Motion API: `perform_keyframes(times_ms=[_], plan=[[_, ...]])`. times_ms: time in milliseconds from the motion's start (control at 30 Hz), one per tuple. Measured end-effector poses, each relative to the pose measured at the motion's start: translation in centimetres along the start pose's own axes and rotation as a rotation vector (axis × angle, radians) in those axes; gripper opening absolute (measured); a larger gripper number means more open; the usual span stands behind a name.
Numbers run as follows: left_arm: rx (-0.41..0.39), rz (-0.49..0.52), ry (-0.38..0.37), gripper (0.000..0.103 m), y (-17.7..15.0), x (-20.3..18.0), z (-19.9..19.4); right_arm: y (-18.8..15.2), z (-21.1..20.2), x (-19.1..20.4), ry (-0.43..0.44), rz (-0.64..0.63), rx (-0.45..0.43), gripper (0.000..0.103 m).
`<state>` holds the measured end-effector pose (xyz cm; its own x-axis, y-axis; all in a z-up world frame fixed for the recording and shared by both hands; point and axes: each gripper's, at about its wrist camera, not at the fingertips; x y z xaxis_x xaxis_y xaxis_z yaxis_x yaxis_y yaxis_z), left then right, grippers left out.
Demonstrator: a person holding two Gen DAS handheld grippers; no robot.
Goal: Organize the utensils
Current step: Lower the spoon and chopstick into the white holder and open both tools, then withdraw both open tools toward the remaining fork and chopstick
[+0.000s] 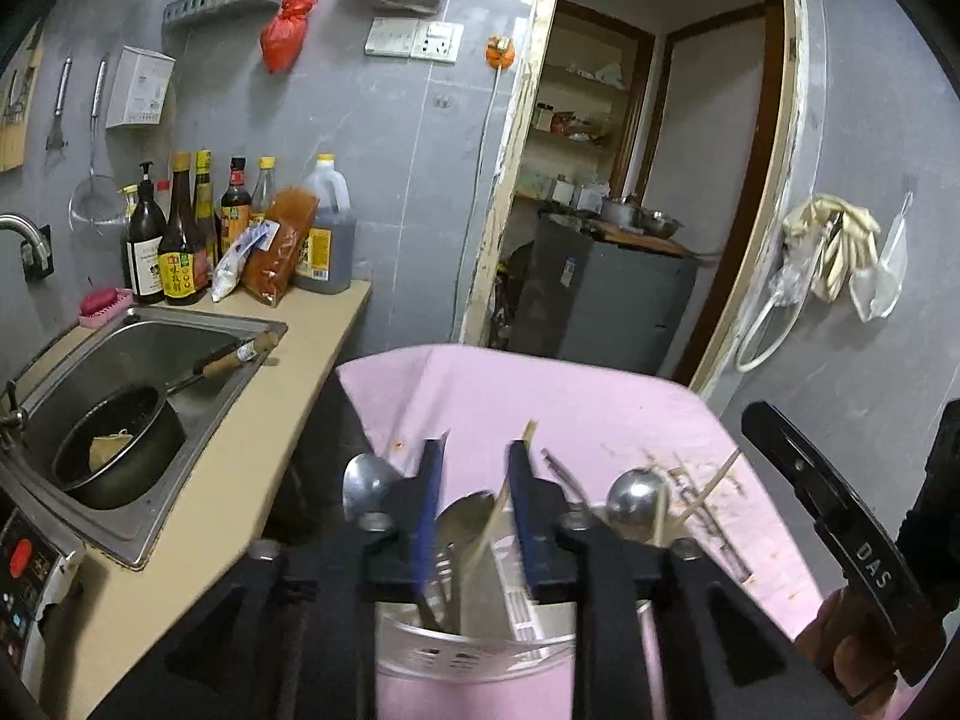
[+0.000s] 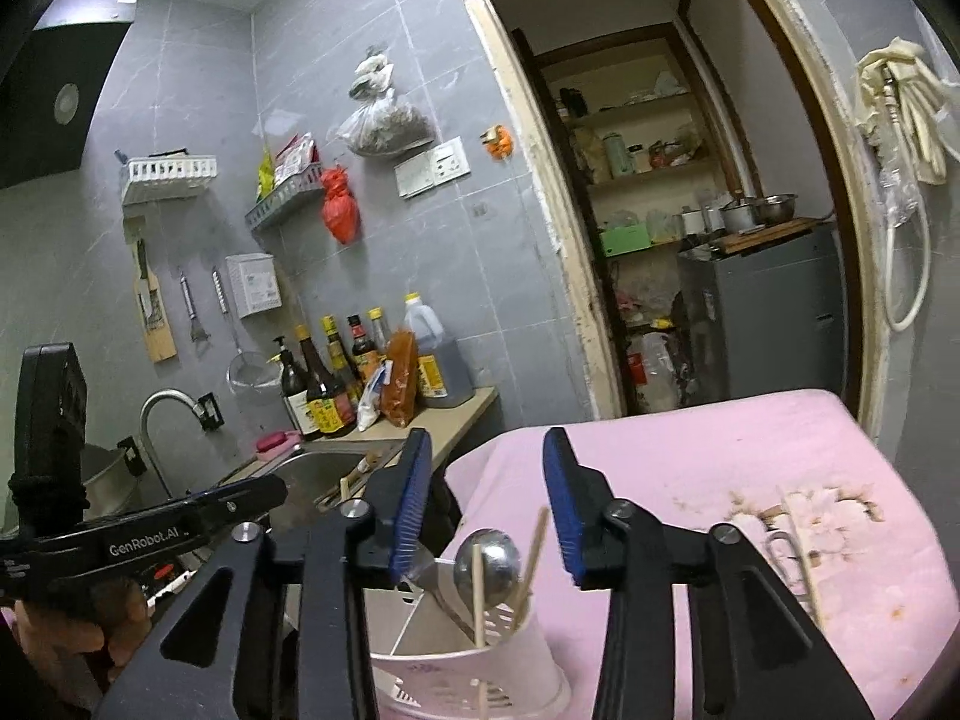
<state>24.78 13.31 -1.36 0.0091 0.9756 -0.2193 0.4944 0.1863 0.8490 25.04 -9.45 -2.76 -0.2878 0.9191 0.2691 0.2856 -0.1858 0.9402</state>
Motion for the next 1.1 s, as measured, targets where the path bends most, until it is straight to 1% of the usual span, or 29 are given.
perform_keyframes(times_ms=[33,67,133,167,267,333,400,467,533,567,633,733,833,1100], plan=[[-0.009,-0.004,-0.006,0.033,0.2,-0.2,-0.3,0.3,-0.4,-0.2,-0.009,0.002,-0.003,0.041],[-0.013,-0.006,-0.009,0.034,0.3,-0.3,-0.5,0.7,-0.9,-0.4,-0.021,0.002,-0.009,0.043],[-0.027,-0.009,-0.021,0.040,0.8,-0.9,-0.9,1.4,-1.9,-0.9,-0.048,0.002,-0.023,0.052],[-0.034,-0.004,-0.026,0.041,1.0,-1.3,-1.0,1.8,-2.4,-1.1,-0.063,0.001,-0.029,0.054],[-0.052,0.006,-0.049,0.049,1.5,-2.6,-1.5,3.1,-3.9,-1.8,-0.106,-0.006,-0.054,0.066],[-0.066,0.011,-0.064,0.058,1.7,-3.5,-1.7,3.9,-4.8,-2.3,-0.131,-0.012,-0.067,0.072],[-0.084,0.017,-0.077,0.065,1.9,-4.5,-2.0,4.8,-5.5,-2.8,-0.151,-0.017,-0.075,0.076],[-0.095,0.024,-0.090,0.070,2.0,-5.6,-2.1,5.5,-6.4,-3.5,-0.177,-0.024,-0.088,0.083],[-0.114,0.034,-0.097,0.079,2.1,-6.7,-2.3,6.0,-7.2,-4.1,-0.202,-0.029,-0.100,0.090],[-0.123,0.039,-0.097,0.082,2.1,-7.2,-2.3,6.3,-7.6,-4.5,-0.213,-0.033,-0.104,0.093],[-0.145,0.054,-0.096,0.093,2.1,-8.5,-2.4,6.7,-8.1,-5.3,-0.234,-0.042,-0.106,0.096],[-0.171,0.063,-0.091,0.097,2.0,-10.0,-2.4,7.3,-8.9,-6.5,-0.262,-0.059,-0.109,0.100],[-0.182,0.062,-0.086,0.100,1.8,-11.5,-2.0,7.7,-9.4,-7.9,-0.281,-0.069,-0.107,0.101],[-0.178,0.077,-0.083,0.101,1.2,-15.3,-0.3,8.3,-10.1,-12.5,-0.311,-0.078,-0.080,0.101]])
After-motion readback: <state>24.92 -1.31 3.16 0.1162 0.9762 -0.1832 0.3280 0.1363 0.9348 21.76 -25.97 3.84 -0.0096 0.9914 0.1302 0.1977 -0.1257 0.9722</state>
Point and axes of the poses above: each gripper's, at about its wrist camera, not at the fingertips, and z roughly the way its jaws point, x to its left, y to its top, and after that the axes turned 1 degree about -z, right-handed
